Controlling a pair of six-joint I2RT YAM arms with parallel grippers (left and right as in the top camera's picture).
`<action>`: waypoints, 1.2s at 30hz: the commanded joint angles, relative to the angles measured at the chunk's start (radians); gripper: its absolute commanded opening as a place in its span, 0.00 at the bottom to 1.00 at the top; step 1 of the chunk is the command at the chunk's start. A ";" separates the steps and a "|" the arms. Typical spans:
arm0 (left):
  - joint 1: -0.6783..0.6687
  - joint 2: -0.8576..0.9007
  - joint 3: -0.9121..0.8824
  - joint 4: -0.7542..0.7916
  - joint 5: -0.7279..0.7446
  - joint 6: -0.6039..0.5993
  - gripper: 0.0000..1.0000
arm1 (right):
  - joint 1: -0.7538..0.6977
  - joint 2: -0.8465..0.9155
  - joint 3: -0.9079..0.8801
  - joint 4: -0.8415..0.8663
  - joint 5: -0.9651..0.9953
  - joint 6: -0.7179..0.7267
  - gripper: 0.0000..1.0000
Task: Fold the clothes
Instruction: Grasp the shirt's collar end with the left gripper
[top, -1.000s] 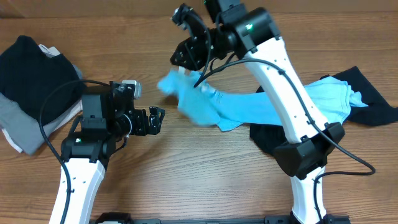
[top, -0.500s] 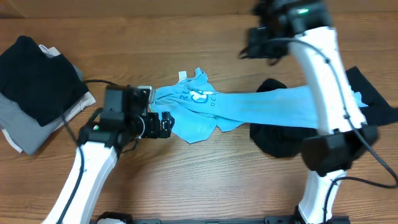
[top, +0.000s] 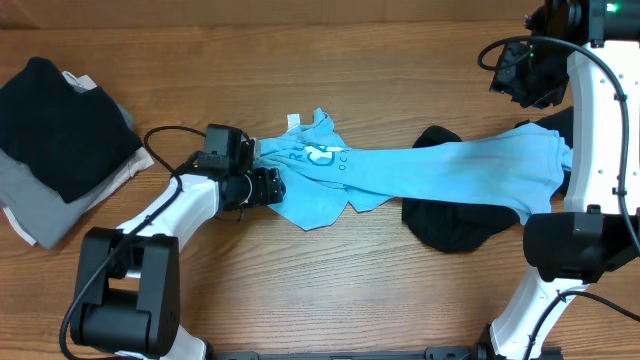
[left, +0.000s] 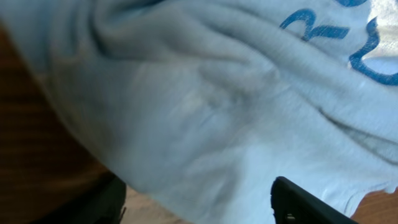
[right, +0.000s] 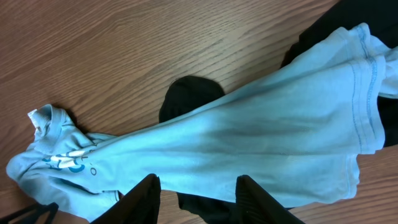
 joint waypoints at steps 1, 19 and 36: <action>-0.040 0.090 -0.007 0.008 0.008 -0.027 0.72 | 0.002 -0.031 0.010 0.003 -0.006 0.004 0.43; -0.080 0.115 -0.007 -0.097 0.008 -0.208 0.83 | 0.002 -0.032 0.010 -0.004 -0.005 -0.020 0.44; -0.047 0.087 0.020 -0.035 -0.178 -0.149 0.04 | 0.002 -0.031 0.010 -0.010 0.001 -0.022 0.44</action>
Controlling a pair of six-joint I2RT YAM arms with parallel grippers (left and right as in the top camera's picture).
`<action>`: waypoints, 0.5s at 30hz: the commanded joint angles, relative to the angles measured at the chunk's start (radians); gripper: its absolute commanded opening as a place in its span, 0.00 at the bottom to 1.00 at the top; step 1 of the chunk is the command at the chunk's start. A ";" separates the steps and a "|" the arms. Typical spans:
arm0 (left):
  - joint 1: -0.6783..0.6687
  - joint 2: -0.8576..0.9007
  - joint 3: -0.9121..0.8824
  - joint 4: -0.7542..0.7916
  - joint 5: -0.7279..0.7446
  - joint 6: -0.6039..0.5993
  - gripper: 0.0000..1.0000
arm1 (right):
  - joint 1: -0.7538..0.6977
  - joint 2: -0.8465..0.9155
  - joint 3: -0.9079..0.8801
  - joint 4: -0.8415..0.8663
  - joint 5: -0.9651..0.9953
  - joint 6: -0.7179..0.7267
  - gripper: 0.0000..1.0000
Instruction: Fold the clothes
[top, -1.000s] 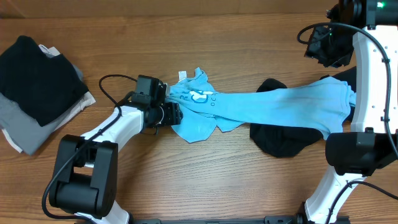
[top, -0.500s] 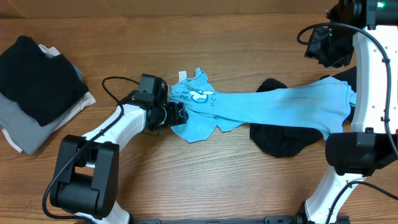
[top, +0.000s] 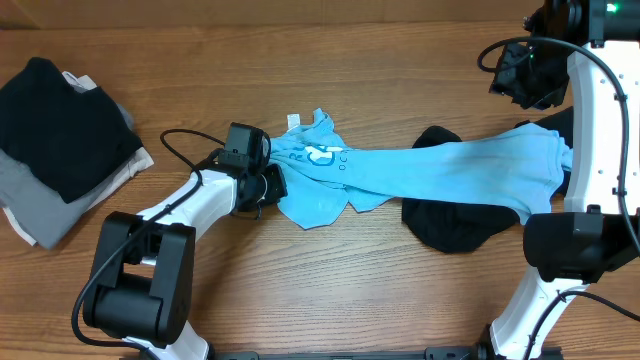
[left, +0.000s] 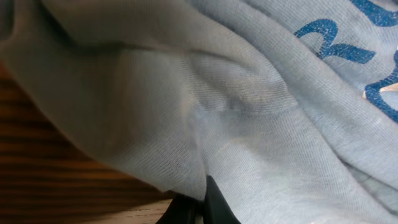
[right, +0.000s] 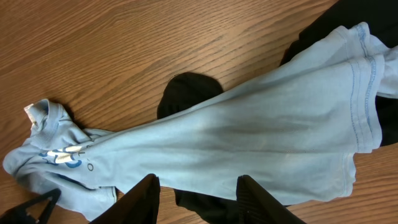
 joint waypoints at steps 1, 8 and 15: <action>0.055 -0.005 0.011 -0.105 -0.110 0.098 0.04 | 0.002 -0.031 0.008 0.002 0.039 0.018 0.44; 0.200 -0.245 0.090 -0.263 -0.109 0.167 0.04 | 0.002 -0.031 0.008 0.002 0.100 0.066 0.44; 0.322 -0.398 0.091 -0.302 -0.161 0.181 0.04 | 0.001 -0.031 -0.088 0.002 0.100 0.073 0.44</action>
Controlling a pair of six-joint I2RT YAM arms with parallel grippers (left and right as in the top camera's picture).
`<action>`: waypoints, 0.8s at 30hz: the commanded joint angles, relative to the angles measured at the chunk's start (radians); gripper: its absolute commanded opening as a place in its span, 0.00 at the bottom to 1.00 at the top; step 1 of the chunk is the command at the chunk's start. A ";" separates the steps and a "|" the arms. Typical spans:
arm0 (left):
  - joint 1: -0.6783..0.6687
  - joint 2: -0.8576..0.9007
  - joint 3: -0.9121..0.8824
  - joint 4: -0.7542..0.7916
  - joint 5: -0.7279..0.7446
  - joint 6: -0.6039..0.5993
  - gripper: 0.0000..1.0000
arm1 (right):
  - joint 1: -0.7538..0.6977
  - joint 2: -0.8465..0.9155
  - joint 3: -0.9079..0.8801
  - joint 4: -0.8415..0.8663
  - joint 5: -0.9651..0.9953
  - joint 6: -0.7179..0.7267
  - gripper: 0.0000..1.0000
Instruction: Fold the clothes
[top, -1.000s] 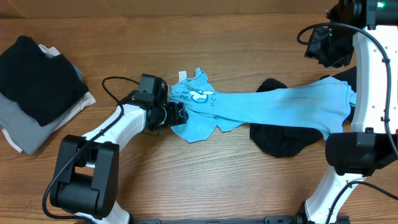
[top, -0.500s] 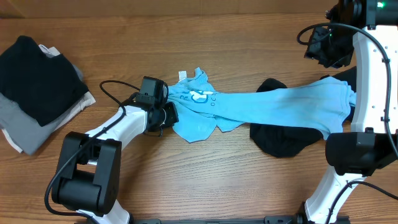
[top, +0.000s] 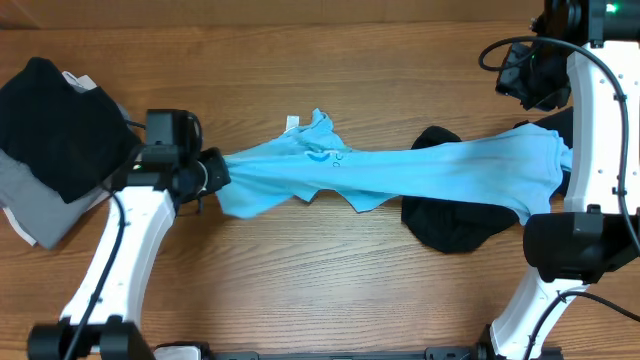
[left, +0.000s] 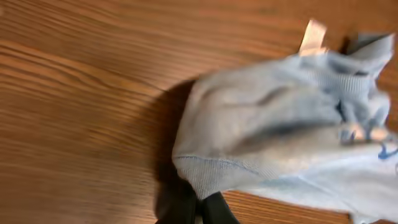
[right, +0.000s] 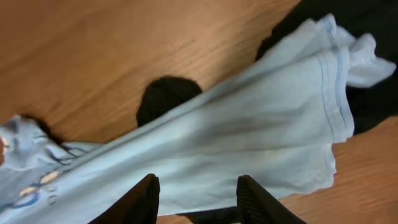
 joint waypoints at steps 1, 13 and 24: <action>0.100 -0.057 0.018 -0.003 -0.060 0.029 0.04 | -0.002 -0.027 -0.097 0.001 0.017 0.013 0.44; 0.321 -0.077 0.018 -0.095 0.004 0.003 0.04 | -0.167 -0.028 -0.354 0.008 -0.029 -0.060 0.47; 0.316 -0.077 0.018 -0.112 0.020 0.014 0.04 | -0.270 -0.028 -0.786 0.414 -0.261 -0.087 0.58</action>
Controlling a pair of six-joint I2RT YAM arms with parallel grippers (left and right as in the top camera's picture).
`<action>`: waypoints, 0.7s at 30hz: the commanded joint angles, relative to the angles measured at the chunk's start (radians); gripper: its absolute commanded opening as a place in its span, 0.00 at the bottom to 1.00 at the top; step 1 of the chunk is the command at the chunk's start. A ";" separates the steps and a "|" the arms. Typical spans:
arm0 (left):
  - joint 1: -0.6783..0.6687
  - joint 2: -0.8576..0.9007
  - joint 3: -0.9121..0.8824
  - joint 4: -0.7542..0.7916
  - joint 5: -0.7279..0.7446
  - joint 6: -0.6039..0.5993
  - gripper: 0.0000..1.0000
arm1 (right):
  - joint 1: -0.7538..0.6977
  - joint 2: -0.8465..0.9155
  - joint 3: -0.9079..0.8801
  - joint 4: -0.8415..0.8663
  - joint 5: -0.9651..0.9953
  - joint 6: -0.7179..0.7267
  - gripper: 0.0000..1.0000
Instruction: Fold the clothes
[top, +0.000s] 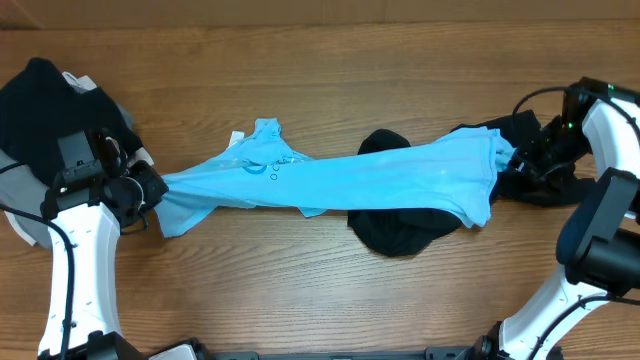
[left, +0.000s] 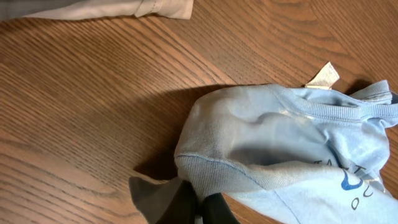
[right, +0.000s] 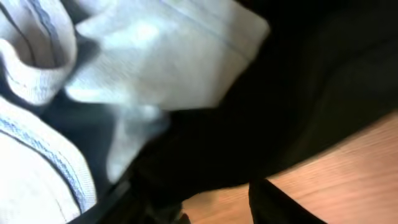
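Observation:
A light blue shirt (top: 350, 178) with darker blue print lies stretched in a long band across the table. My left gripper (top: 146, 190) is shut on its left hem, and the pinched fold (left: 249, 162) bunches just above the closed fingers (left: 186, 205). My right gripper (top: 528, 158) is low at the shirt's right end, over a black garment (top: 530, 175). In the right wrist view its gripper (right: 205, 208) stands open, with black cloth (right: 249, 112) and bare wood between the fingers and the pale blue hem (right: 155, 56) just above.
A second piece of black cloth (top: 398, 230) lies under the shirt's middle. A stack of folded clothes, black on grey (top: 50, 110), sits at the far left, close to my left arm. A beige edge of that stack (left: 106, 9) shows in the left wrist view.
My left gripper has moved further left with the shirt's hem, and the shirt and black cloth now lie further left. My right arm has come down from the far right corner to the shirt's right end.
My left gripper was open against the bunched left end of the shirt, then shut on it. Then it stood further left with the shirt drawn out. Now the shirt lies long across the table, and my right gripper, earlier high above, is down at its right end.

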 joint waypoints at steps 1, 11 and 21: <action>-0.008 -0.024 0.018 0.000 0.023 0.013 0.04 | 0.008 -0.021 -0.047 0.044 -0.098 -0.023 0.58; -0.008 -0.024 0.018 0.000 0.028 0.017 0.04 | -0.093 -0.063 0.154 0.079 -0.085 0.053 0.04; -0.008 -0.024 0.018 0.001 0.027 0.020 0.04 | -0.376 -0.080 0.940 -0.187 0.294 0.338 0.04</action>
